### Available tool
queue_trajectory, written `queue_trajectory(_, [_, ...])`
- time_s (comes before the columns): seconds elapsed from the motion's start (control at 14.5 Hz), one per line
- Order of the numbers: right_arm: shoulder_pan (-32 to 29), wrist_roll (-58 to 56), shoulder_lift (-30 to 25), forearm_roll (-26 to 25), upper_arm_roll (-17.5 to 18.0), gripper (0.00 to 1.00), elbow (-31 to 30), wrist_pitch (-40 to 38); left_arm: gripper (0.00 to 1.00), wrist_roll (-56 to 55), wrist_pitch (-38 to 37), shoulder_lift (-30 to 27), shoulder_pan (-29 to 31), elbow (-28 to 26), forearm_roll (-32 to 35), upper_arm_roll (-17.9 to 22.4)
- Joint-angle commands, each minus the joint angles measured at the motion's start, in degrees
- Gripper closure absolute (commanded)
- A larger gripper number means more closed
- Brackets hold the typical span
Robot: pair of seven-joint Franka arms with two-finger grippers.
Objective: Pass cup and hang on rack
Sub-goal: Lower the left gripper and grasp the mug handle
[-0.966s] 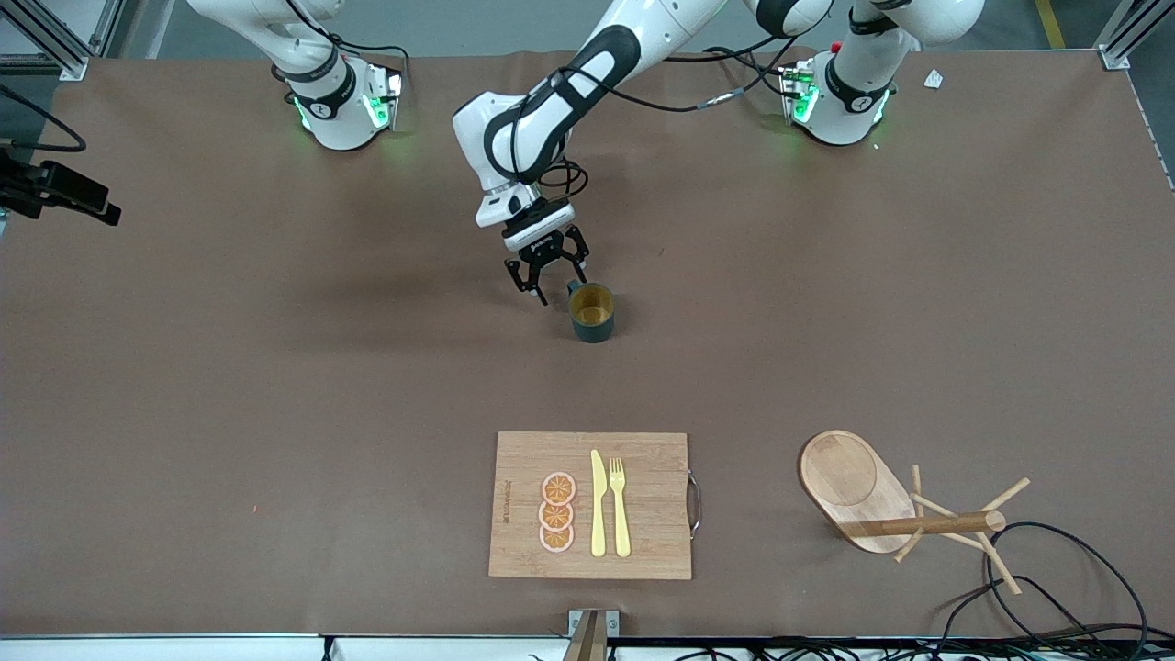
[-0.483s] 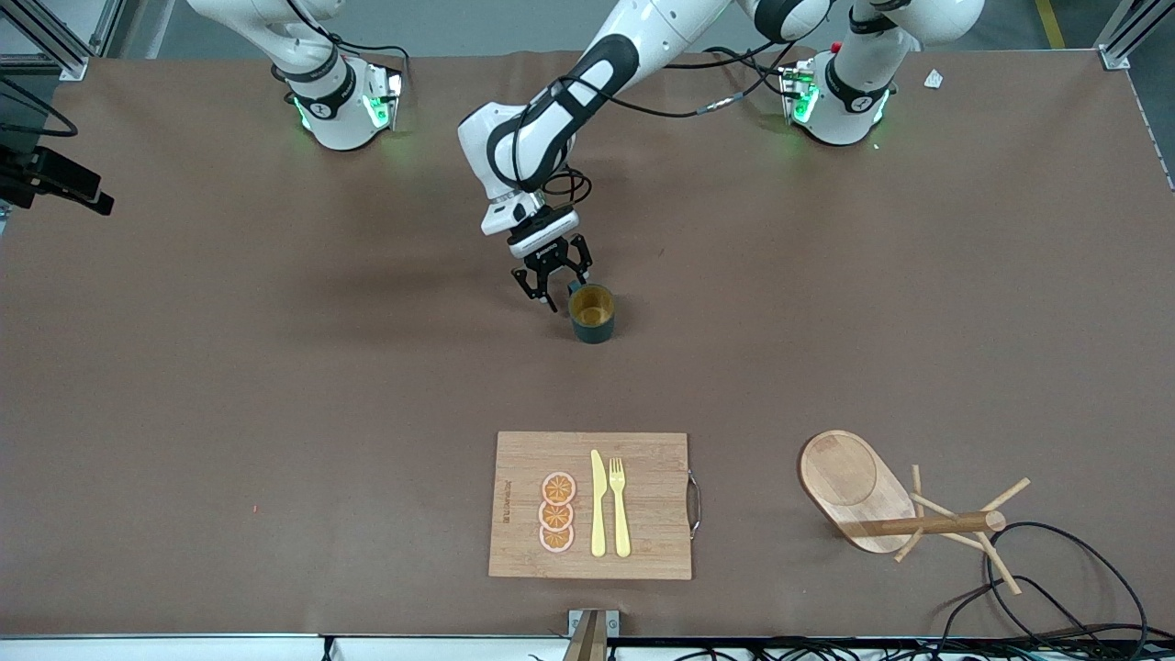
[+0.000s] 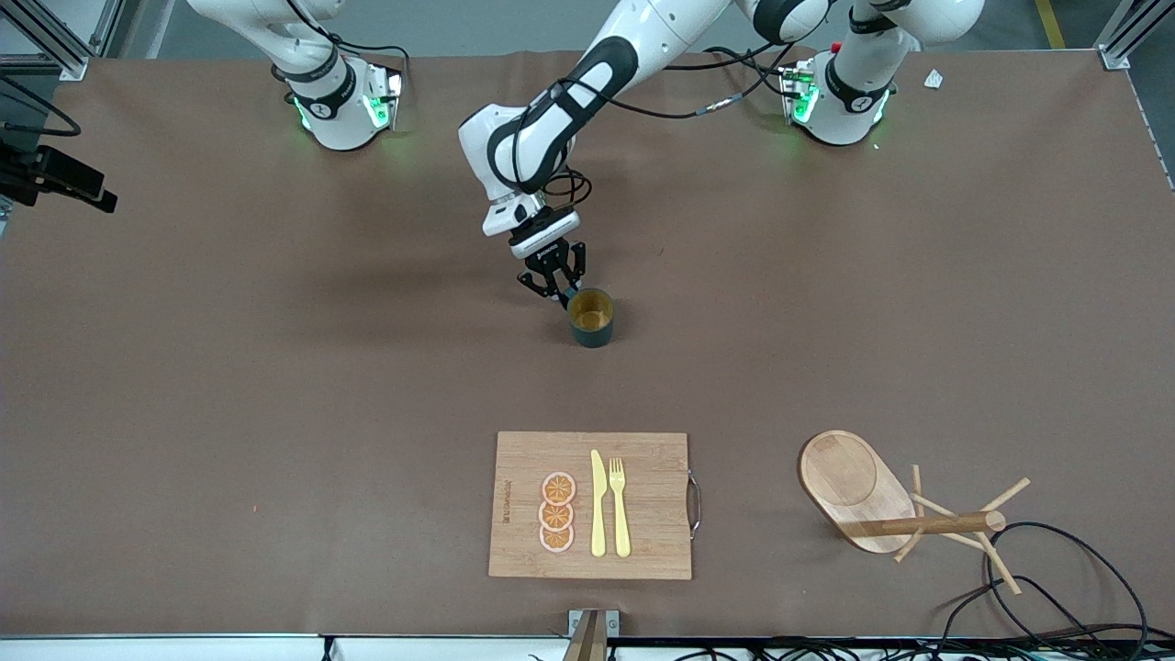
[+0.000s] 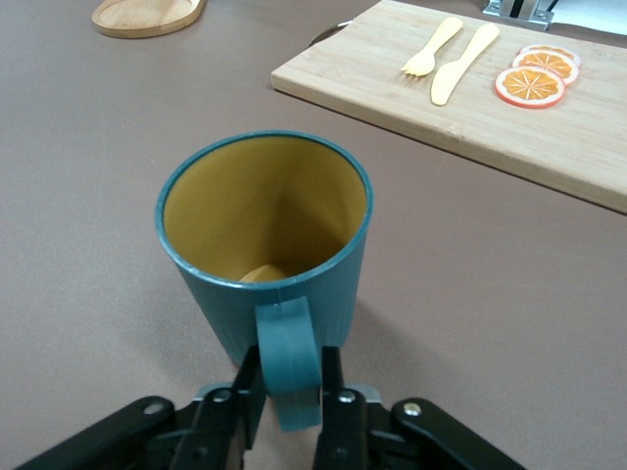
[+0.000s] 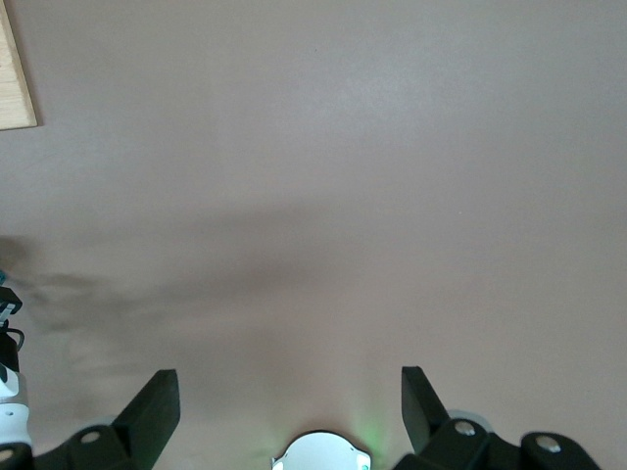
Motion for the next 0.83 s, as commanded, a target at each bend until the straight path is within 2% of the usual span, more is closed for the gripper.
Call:
queue_trajectory(0.0, [-1.07, 0.45, -1.78, 0.8, 0.79, 0.0, -1.66, 0.78, 0.92, 0.13, -2.1, -0.59, -0.63, 1.06, 0.58, 0.51])
queue_trajectory(0.28, [-0.98, 0.45, -1.78, 0.89, 0.79, 0.0, -1.66, 1.66, 0.99, 1.44, -2.37, -3.57, 0.94, 1.24, -1.43, 0.42])
queue_trajectory(0.76, [-0.72, 0.45, -1.78, 0.89, 0.88, 0.0, -1.48, 2.01, 1.0, 16.98, -2.37, -17.72, 9.98, 1.24, -16.98, 0.34])
